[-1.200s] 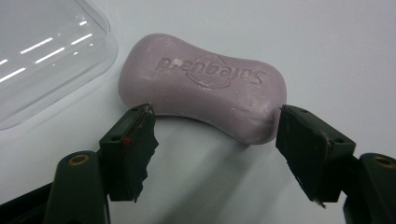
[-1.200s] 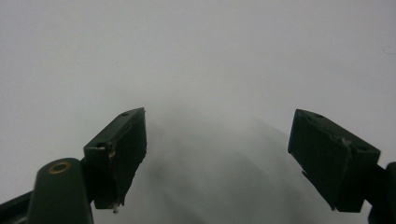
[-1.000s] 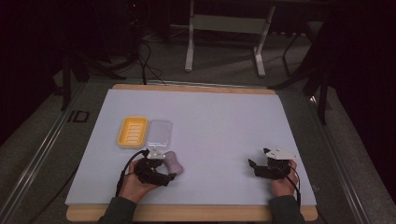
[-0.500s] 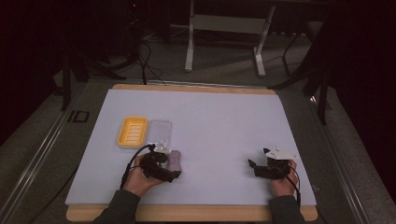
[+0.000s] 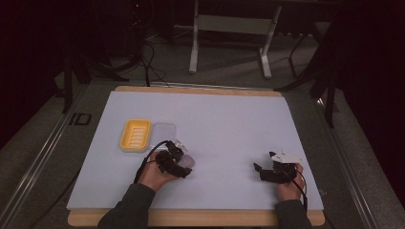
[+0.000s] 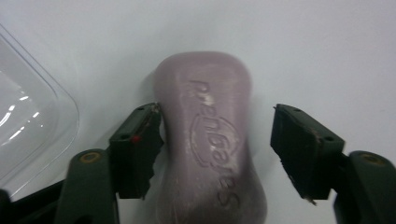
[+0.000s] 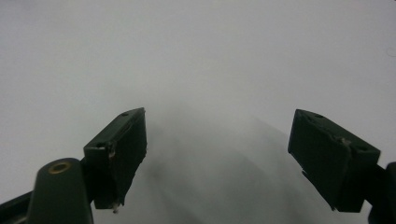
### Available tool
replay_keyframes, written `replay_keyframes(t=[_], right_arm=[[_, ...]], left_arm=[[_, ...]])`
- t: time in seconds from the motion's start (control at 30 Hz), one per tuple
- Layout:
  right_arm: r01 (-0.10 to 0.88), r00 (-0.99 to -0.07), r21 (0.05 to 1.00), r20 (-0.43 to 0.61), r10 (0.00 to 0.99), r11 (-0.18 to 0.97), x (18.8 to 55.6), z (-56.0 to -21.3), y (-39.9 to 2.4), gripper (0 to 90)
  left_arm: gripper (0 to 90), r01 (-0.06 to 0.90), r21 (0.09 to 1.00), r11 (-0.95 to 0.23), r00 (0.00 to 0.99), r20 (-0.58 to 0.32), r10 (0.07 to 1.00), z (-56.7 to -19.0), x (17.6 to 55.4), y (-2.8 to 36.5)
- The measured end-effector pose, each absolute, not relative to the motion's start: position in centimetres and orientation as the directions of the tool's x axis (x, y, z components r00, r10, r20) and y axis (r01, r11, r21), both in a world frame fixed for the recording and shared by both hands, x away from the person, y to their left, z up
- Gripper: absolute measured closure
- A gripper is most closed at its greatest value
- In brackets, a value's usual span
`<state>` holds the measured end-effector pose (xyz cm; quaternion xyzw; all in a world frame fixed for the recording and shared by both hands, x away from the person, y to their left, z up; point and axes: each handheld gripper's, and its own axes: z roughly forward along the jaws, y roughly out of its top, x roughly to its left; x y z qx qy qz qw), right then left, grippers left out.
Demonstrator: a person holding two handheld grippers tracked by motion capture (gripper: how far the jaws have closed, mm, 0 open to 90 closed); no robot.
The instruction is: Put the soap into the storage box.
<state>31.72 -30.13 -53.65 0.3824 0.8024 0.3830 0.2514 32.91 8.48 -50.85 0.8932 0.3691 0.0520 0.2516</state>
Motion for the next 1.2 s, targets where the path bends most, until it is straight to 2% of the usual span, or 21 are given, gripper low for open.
replay_keyframes(t=[0.43, 0.83, 1.2], right_arm=[[0.423, -0.583, 0.802, -0.115, 0.804, 0.421, 31.7, -53.7, -30.1, 19.1], [0.426, -0.584, 0.797, -0.12, 0.803, 0.429, 31.7, -53.7, -30.0, 19.1], [0.427, -0.586, 0.794, -0.122, 0.801, 0.433, 31.8, -53.7, -29.9, 19.1]], left_arm=[[48.1, 0.626, 0.398, -0.671, 0.751, -0.076, 0.656, -50.7, 33.7, 8.3], [49.1, 0.594, 0.325, -0.736, 0.792, -0.076, 0.606, -50.3, 34.3, 9.0], [49.2, 0.565, 0.197, -0.801, 0.821, -0.037, 0.57, -49.9, 34.8, 10.0]])
